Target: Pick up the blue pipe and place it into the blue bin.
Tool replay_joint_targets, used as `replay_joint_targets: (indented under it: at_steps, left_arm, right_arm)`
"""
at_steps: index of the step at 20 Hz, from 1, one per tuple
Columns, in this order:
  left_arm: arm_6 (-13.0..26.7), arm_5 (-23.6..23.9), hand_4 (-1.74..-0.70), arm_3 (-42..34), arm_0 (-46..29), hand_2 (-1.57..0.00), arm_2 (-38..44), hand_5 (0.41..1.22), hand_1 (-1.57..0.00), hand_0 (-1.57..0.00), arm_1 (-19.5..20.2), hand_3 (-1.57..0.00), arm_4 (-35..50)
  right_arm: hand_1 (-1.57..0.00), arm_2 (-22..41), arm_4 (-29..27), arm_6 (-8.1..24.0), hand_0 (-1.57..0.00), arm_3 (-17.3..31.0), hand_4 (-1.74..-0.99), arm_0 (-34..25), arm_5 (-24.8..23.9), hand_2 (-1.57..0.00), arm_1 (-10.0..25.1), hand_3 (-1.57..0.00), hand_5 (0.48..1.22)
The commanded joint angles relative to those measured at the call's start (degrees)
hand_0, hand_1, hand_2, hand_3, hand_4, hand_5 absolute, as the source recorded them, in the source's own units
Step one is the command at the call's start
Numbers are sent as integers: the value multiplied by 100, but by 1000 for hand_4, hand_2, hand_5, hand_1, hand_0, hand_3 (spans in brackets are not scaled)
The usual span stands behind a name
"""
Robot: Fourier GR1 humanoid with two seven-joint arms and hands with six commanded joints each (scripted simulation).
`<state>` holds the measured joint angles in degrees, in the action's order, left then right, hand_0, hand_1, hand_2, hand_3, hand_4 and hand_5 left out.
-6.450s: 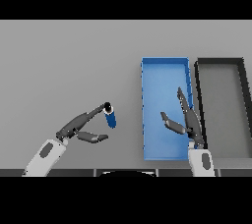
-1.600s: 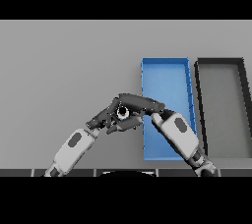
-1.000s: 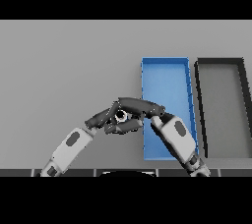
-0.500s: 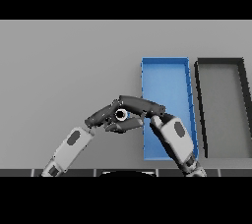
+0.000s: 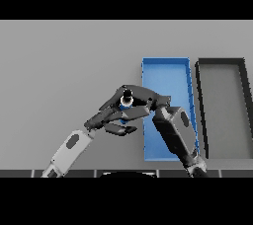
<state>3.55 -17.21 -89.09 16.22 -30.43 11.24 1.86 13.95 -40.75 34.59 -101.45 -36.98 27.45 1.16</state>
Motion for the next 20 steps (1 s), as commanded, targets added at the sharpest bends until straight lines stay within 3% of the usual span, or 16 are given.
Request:
replay_joint_targets:
  at_steps: [1, 5, 7, 11, 16, 20]
  left_arm:
    - [-6, -33, -865, 53, 10, -2, 14, 523, -2, -3, 6, 0, 22]
    - [-17, -39, -863, -16, -38, 0, -8, 498, 0, -1, 17, 0, 27]
    - [-34, -65, -867, -31, -38, 0, 11, 486, 0, 0, 48, 1, 58]
    - [95, -35, -860, -121, -42, 1, -10, 484, 1, 1, 46, 1, 49]
    - [151, 47, -835, -114, -50, 1, 35, 474, 1, 1, 97, 1, -28]
    - [149, 117, -827, -254, -171, 1, 4, 463, 1, 1, 159, 1, -104]
  right_arm:
    - [-1571, -61, -76, 7, -1571, 14, -1493, -214, -184, -1571, 31, -1571, 1221]
    - [-1571, -342, -503, -94, -1571, 109, -1494, -1122, -679, -1571, 480, -1571, 1221]
    - [-1571, -613, -495, -321, -1571, 366, -1495, -1629, -513, -1571, 690, -1571, 1221]
    - [-1571, -1273, -151, -618, -1571, 1210, -1497, -2398, -927, -1571, 1030, -1571, 1221]
    - [-1571, -1752, 697, -641, -1571, 2270, -1498, -2448, -1003, -1571, 1447, -1571, 1221]
    - [-1571, -2124, 1086, -562, -1571, 2900, -1499, -1937, -1010, -1571, 1622, -1571, 1221]
